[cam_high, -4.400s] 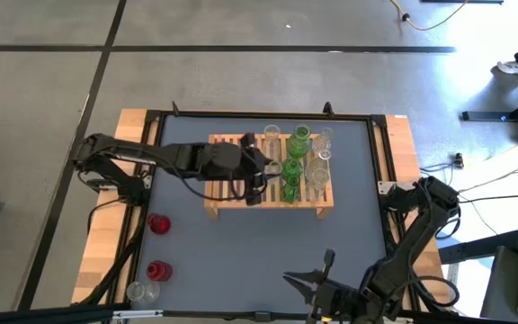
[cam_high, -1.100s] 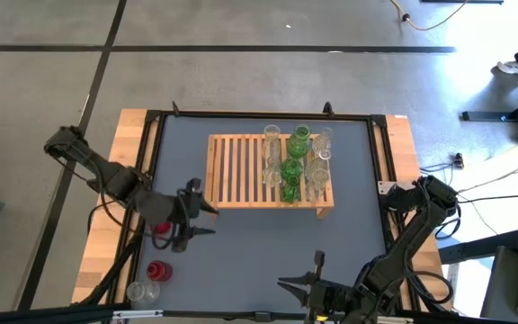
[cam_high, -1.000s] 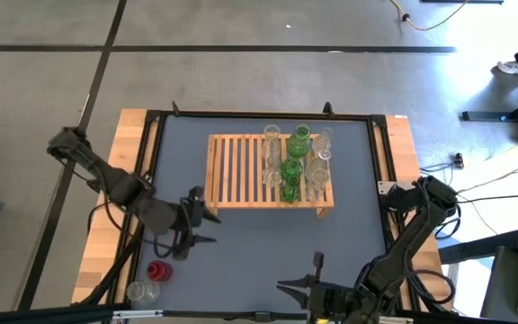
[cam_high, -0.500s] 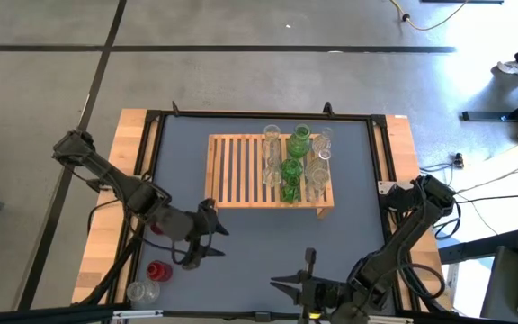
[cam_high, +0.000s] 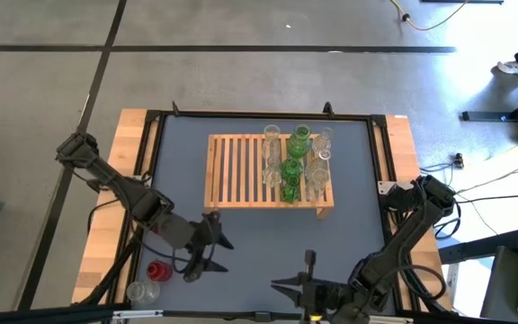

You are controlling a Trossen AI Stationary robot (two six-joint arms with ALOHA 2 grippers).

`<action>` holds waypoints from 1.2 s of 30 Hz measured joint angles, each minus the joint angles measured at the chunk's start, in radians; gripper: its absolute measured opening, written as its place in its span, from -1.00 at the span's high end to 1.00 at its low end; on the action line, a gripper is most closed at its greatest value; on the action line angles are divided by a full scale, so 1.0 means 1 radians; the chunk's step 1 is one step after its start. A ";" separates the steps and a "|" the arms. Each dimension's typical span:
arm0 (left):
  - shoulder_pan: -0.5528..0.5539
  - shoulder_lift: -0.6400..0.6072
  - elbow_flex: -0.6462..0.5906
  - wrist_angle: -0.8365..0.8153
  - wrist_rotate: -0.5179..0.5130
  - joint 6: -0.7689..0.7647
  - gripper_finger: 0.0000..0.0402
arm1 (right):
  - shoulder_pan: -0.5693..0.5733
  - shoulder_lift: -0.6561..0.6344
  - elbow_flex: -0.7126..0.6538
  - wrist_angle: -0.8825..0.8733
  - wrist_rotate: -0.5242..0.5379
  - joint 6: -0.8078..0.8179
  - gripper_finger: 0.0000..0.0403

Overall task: Sort vases onto shelf
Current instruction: Put the transparent bottle on the shelf

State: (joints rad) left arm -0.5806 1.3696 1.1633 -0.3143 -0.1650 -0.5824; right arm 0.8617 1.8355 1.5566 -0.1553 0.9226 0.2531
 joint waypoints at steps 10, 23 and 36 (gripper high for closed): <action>-0.159 0.023 0.076 -0.144 -0.016 -0.200 -0.46 | 0.002 0.000 0.000 -0.011 -0.045 -0.047 0.87; -0.450 0.183 0.479 -0.894 -0.053 -0.792 -0.43 | -0.005 0.008 0.000 0.010 -0.053 0.000 0.87; -0.664 0.228 0.421 -0.975 0.095 -1.170 -0.43 | -0.005 0.010 0.000 0.053 -0.079 0.034 0.87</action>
State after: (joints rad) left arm -1.2450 1.5977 1.5847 -1.2889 -0.0705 -1.7526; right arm 0.8570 1.8458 1.5566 -0.1020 0.8436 0.2872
